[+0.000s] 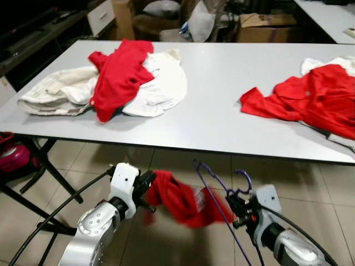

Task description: Hang hanger

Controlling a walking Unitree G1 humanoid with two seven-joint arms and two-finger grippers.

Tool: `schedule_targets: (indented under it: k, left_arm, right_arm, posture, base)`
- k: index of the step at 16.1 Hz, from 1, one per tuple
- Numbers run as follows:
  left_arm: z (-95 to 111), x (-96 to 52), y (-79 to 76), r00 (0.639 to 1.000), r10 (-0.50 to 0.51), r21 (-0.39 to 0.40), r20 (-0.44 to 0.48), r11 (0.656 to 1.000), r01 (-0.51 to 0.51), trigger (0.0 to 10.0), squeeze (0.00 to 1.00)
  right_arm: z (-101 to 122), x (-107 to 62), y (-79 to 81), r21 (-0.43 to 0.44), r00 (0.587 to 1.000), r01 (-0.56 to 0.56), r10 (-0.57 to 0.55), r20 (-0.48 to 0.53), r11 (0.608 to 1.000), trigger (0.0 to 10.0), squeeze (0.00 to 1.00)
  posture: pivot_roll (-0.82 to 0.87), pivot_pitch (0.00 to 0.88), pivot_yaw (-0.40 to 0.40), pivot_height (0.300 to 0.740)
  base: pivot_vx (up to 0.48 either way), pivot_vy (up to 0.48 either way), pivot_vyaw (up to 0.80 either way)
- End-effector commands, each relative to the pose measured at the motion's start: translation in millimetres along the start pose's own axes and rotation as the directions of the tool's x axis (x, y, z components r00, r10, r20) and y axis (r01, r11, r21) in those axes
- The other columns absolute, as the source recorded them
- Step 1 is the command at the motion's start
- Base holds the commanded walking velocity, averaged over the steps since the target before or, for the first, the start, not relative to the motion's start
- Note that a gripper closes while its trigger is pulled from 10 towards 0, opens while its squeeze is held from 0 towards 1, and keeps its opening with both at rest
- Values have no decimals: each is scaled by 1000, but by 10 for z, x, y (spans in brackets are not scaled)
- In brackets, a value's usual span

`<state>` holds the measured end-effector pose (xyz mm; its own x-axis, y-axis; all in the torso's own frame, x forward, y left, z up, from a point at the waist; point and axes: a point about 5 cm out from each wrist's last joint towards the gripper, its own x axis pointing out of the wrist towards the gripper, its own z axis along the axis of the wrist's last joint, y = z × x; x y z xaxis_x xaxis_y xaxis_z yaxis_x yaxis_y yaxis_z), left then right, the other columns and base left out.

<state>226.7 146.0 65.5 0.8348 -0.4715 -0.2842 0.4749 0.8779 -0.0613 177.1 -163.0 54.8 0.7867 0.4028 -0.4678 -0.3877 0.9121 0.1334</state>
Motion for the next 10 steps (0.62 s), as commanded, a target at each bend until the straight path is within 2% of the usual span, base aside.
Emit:
schedule_targets:
  k: [1, 7, 10]
  left_arm:
    - [57, 17, -10, 1000, -2, 20, 27, 1000, 1, 10000, 0]
    - [43, 49, -30, 1000, -16, 26, 25, 1000, 15, 10000, 0]
    - [71, 87, -26, 999, -19, 32, 31, 999, 18, 10000, 0]
  right_arm:
    - [44, -20, -45, -22, 1000, 15, -14, 8, 1000, 10000, 0]
    - [95, -21, -84, -64, 1000, 2, -1, 8, 998, 10000, 0]
    - [149, -35, -165, -82, 1000, 15, -14, 19, 997, 10000, 0]
  posture:
    - [-114, 0, 101, 740]
    - [-129, 0, 107, 740]
    - [-134, 0, 113, 740]
  base:
    - [0, -480, 0]
    - [0, -480, 0]
    - [0, -480, 0]
